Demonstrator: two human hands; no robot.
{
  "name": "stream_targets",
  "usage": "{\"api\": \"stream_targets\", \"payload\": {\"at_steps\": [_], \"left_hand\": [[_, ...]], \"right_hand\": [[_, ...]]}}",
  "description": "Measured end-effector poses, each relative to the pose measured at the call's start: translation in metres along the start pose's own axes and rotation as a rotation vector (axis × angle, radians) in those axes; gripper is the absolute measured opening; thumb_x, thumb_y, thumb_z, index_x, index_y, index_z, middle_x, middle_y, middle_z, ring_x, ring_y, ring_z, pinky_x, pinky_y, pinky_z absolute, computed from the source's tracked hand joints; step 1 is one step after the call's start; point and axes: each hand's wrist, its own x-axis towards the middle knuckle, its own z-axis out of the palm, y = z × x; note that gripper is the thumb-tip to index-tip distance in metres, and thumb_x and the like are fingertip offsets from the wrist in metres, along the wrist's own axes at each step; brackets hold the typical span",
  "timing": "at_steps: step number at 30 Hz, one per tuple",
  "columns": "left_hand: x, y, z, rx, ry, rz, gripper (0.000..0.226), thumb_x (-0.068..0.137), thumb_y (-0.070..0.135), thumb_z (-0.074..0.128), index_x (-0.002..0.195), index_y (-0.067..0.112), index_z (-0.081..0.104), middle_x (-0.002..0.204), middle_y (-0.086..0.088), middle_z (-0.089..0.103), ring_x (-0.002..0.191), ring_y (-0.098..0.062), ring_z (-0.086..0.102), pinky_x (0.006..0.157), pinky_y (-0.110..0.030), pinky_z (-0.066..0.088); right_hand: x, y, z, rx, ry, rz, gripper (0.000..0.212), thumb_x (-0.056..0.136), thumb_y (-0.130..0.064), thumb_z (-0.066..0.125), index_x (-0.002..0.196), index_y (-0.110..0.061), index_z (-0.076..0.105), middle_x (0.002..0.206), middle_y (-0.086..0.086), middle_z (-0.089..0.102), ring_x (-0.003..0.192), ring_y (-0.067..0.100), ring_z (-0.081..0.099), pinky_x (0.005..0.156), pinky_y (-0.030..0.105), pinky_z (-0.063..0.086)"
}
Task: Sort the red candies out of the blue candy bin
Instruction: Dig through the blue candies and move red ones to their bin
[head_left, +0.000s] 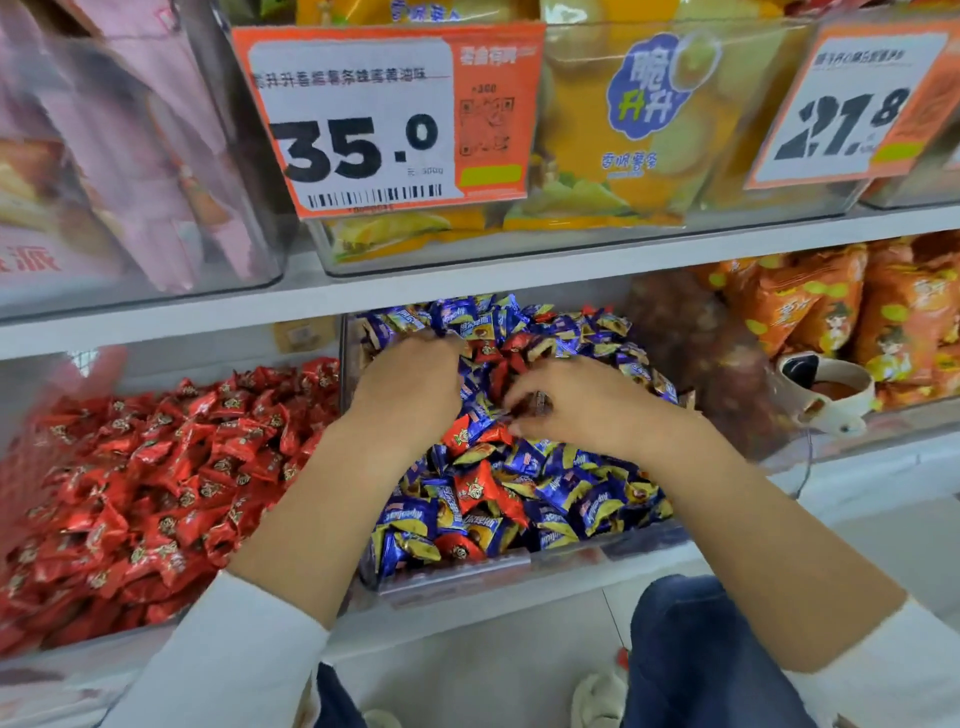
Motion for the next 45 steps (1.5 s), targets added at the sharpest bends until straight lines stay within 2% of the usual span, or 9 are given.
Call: {"api": "stream_targets", "payload": {"at_steps": [4, 9, 12, 18, 22, 25, 33, 38, 45], "left_hand": [[0.008, -0.003, 0.004, 0.1, -0.066, 0.018, 0.041, 0.09, 0.014, 0.057, 0.131, 0.021, 0.052, 0.118, -0.01, 0.059, 0.112, -0.03, 0.054, 0.088, -0.043, 0.049], [0.009, -0.003, -0.006, -0.039, -0.046, 0.005, 0.038, 0.085, 0.006, 0.055, 0.122, 0.014, 0.048, 0.086, -0.005, 0.054, 0.076, -0.024, 0.052, 0.056, -0.03, 0.036], [0.012, 0.005, -0.015, -0.138, -0.041, -0.008, 0.031, 0.086, 0.009, 0.055, 0.116, 0.016, 0.051, 0.091, -0.003, 0.046, 0.072, -0.021, 0.046, 0.051, -0.029, 0.025], [0.022, 0.024, -0.01, -0.199, -0.1, 0.01, 0.038, 0.086, -0.005, 0.047, 0.123, 0.002, 0.047, 0.118, -0.017, 0.048, 0.1, -0.031, 0.054, 0.086, -0.04, 0.046], [0.035, 0.033, 0.005, -0.193, -0.134, 0.069, 0.058, 0.088, -0.004, 0.044, 0.143, 0.007, 0.03, 0.137, -0.019, 0.037, 0.116, -0.032, 0.049, 0.097, -0.039, 0.043], [0.046, 0.04, 0.019, -0.192, -0.207, 0.085, 0.062, 0.095, 0.006, 0.043, 0.15, 0.015, 0.017, 0.146, -0.02, 0.031, 0.131, -0.034, 0.036, 0.104, -0.04, 0.035], [0.058, 0.039, 0.031, -0.165, -0.361, 0.115, 0.069, 0.099, 0.031, 0.043, 0.151, 0.019, 0.0, 0.157, -0.012, 0.006, 0.144, -0.032, 0.011, 0.115, -0.038, 0.016], [0.053, 0.037, 0.029, -0.117, -0.345, 0.132, 0.044, 0.094, 0.028, 0.054, 0.132, 0.012, 0.038, 0.128, -0.012, 0.041, 0.116, -0.029, 0.047, 0.091, -0.035, 0.041], [0.036, 0.023, 0.011, -0.301, -0.156, 0.123, 0.015, 0.096, 0.014, 0.049, 0.111, 0.02, 0.051, 0.088, -0.002, 0.058, 0.064, -0.011, 0.049, 0.052, -0.024, 0.034]], "right_hand": [[-0.007, 0.028, -0.015, -0.14, 0.101, 0.154, 0.016, 0.087, -0.022, 0.062, 0.101, -0.022, 0.068, 0.107, 0.0, 0.068, 0.1, 0.021, 0.061, 0.084, 0.031, 0.048], [-0.015, 0.06, -0.025, -0.28, 0.191, 0.386, 0.021, 0.081, -0.015, 0.062, 0.1, -0.018, 0.07, 0.108, 0.013, 0.065, 0.103, 0.033, 0.059, 0.085, 0.037, 0.05], [-0.009, 0.061, -0.025, -0.188, 0.289, 0.39, 0.027, 0.083, -0.021, 0.065, 0.11, -0.022, 0.067, 0.111, 0.015, 0.062, 0.106, 0.033, 0.056, 0.086, 0.035, 0.045], [0.001, 0.026, -0.018, 0.164, 0.105, 0.14, 0.038, 0.08, -0.027, 0.073, 0.117, -0.023, 0.064, 0.106, -0.004, 0.065, 0.088, 0.009, 0.057, 0.076, 0.014, 0.044], [0.004, 0.031, -0.007, -0.027, -0.053, 0.216, 0.068, 0.082, -0.035, 0.071, 0.14, -0.021, 0.04, 0.133, 0.007, 0.052, 0.119, 0.024, 0.05, 0.091, 0.027, 0.04], [0.01, 0.034, 0.002, 0.01, -0.016, 0.194, 0.077, 0.08, -0.034, 0.071, 0.145, -0.027, 0.03, 0.133, 0.012, 0.049, 0.117, 0.028, 0.05, 0.091, 0.032, 0.042], [0.017, 0.043, 0.01, 0.022, 0.045, 0.125, 0.052, 0.078, -0.032, 0.072, 0.125, -0.022, 0.052, 0.109, 0.007, 0.061, 0.102, 0.025, 0.056, 0.076, 0.029, 0.041], [0.017, 0.04, 0.014, 0.122, 0.047, 0.154, 0.055, 0.082, -0.037, 0.067, 0.129, -0.018, 0.046, 0.11, 0.008, 0.06, 0.1, 0.025, 0.057, 0.076, 0.029, 0.043], [0.018, 0.039, 0.014, 0.228, 0.087, 0.103, 0.026, 0.087, -0.03, 0.064, 0.11, -0.018, 0.058, 0.095, 0.004, 0.058, 0.085, 0.02, 0.054, 0.069, 0.027, 0.037]]}}
